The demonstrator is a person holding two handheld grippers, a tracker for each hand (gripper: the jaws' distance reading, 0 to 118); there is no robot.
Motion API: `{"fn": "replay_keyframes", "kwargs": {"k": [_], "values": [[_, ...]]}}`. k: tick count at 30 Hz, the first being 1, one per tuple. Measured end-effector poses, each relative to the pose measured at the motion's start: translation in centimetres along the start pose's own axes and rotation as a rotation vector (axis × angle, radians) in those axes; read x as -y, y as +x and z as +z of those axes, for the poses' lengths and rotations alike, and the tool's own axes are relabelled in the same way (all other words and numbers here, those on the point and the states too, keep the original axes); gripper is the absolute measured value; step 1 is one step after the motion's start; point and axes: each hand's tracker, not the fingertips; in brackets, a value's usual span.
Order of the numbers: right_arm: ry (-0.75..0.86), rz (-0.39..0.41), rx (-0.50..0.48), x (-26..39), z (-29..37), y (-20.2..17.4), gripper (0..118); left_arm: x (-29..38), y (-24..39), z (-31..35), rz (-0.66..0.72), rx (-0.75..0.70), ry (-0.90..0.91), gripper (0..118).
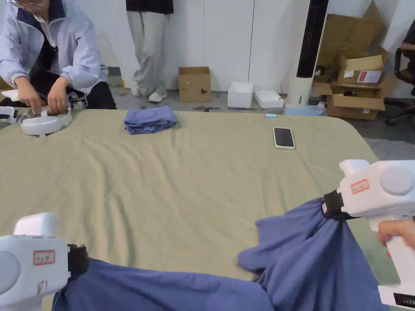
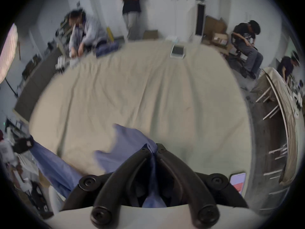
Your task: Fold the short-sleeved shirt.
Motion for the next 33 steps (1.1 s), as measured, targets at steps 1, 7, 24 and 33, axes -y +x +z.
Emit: {"fn": "replay_keyframes", "kwargs": {"k": [1, 7, 24, 33], "values": [[0.037, -0.026, -0.010, -1.0, 2.0, 1.0, 2, -1.0, -0.1, 0.8, -0.021, -0.013, 0.026, 7], [0.235, -0.123, -0.031, -5.2, 13.8, 4.7, 2, -7.6, -0.7, 6.2, 0.053, 0.062, 0.179, 7], [0.501, -0.252, -0.113, -18.8, 27.8, 1.6, 2, -28.0, 6.1, 15.8, -0.086, -0.043, 0.494, 7], [0.612, -0.227, -0.073, -24.3, 34.6, -0.8, 2, -35.9, 7.8, 21.2, -0.109, -0.038, 0.621, 7]]}}
